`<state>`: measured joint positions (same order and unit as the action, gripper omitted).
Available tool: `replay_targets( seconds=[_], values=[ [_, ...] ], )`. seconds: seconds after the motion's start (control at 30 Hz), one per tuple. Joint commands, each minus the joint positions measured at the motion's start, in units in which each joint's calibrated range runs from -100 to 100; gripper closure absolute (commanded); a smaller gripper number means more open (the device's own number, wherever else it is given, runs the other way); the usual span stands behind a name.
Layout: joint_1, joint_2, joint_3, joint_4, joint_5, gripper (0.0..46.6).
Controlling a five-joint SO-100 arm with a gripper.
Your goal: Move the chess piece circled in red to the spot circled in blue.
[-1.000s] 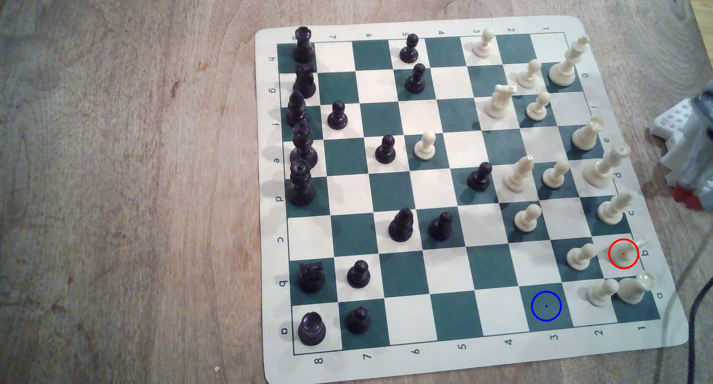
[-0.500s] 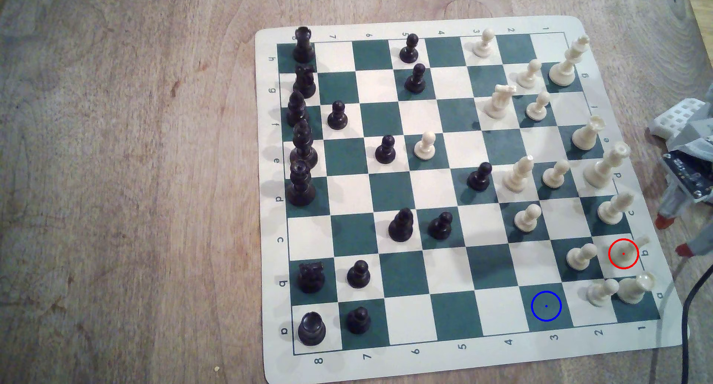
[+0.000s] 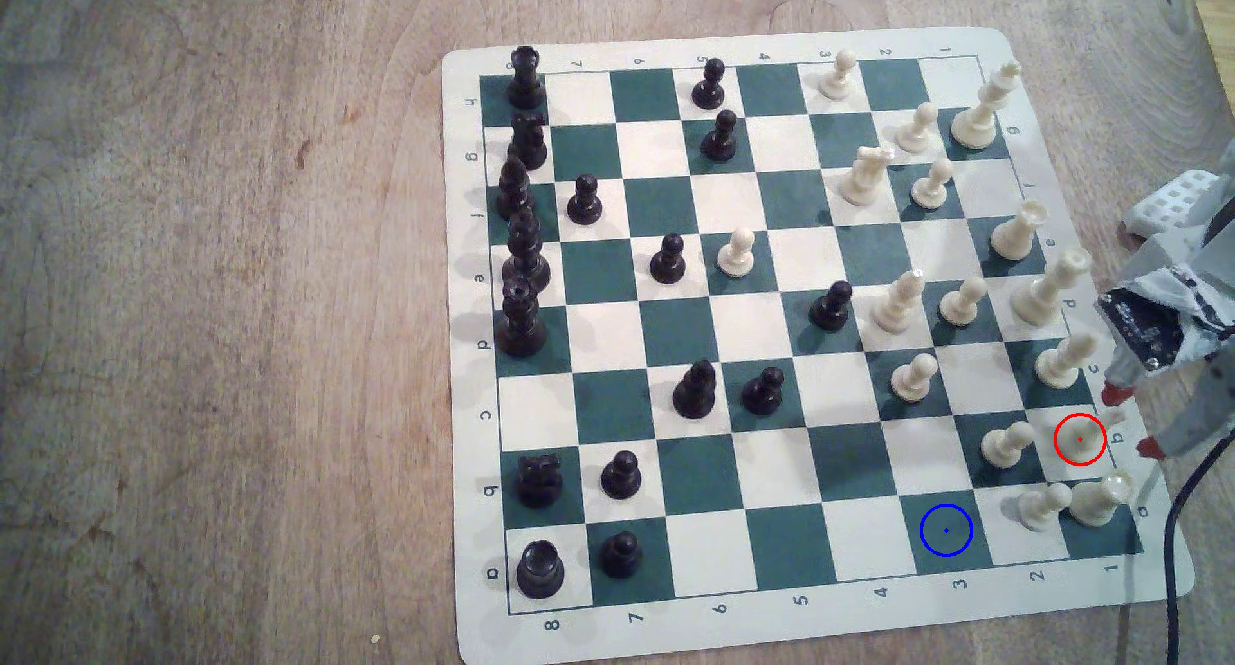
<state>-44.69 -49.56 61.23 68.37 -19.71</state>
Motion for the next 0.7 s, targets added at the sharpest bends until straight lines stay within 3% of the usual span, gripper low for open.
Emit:
replay_targets(
  seconds=[0.0, 0.67],
  values=[
    [0.3, 0.6, -0.6, -0.7, 0.1, 35.4],
    [0.3, 7.5, 1.6, -4.7, 0.4, 35.7]
  ],
)
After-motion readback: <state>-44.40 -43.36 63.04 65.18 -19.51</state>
